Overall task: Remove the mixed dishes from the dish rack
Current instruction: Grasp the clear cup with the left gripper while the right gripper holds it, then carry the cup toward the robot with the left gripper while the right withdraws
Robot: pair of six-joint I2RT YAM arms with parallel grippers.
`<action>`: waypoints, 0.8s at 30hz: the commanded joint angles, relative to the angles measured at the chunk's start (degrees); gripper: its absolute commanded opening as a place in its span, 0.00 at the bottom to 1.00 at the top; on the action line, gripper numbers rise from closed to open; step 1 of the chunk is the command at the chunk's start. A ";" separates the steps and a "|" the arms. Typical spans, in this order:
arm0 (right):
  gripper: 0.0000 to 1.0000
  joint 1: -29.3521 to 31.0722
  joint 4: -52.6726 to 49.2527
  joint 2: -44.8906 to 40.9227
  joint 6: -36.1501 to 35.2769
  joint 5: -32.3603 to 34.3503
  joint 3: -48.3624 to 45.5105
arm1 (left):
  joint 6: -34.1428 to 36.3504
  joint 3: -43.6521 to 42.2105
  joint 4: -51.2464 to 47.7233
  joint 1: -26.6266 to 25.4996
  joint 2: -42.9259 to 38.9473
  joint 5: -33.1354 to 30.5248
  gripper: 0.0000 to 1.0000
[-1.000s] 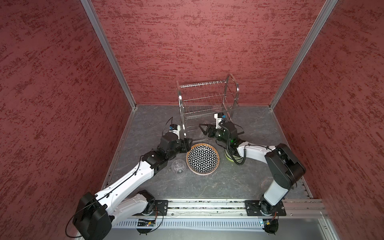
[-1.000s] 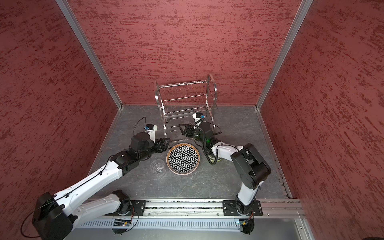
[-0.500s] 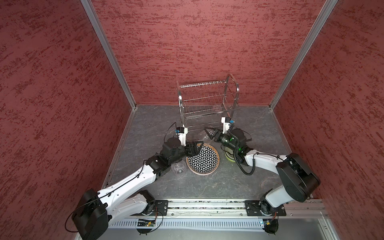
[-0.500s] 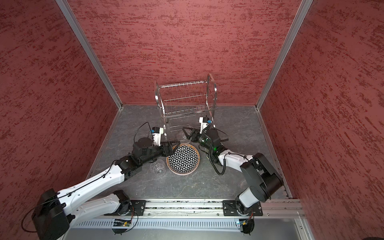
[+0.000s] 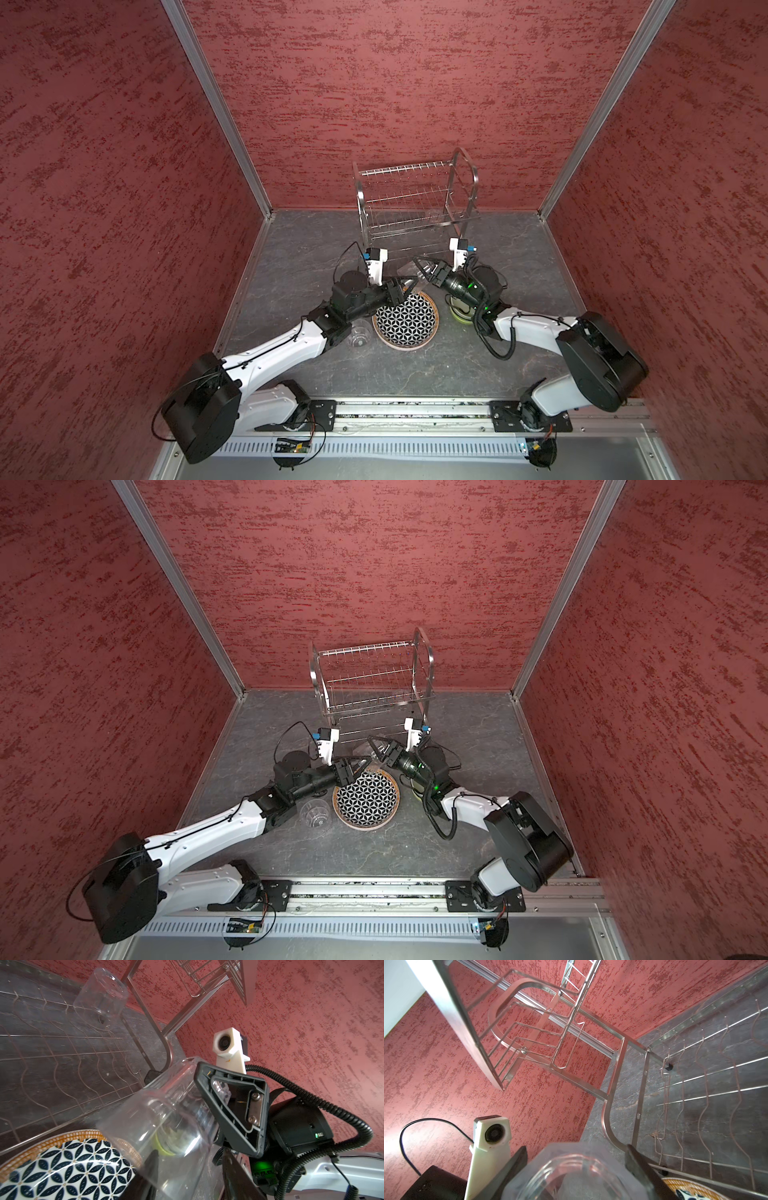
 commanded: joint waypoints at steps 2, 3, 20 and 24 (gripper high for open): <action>0.13 0.07 7.47 -1.96 4.45 -1.11 -0.76 | -2.20 2.64 9.13 -0.56 1.49 2.54 0.35; 0.13 0.07 8.11 -1.99 4.79 -1.21 -1.04 | -2.47 3.01 9.76 -0.73 1.85 2.66 0.30; 0.99 0.07 6.88 -8.43 2.53 2.44 -5.07 | 3.92 9.89 -7.85 -4.47 -0.79 3.31 0.00; 0.99 -0.01 2.73 -12.11 -0.20 5.52 -6.89 | 6.07 9.13 -13.70 -5.10 -5.21 1.41 0.00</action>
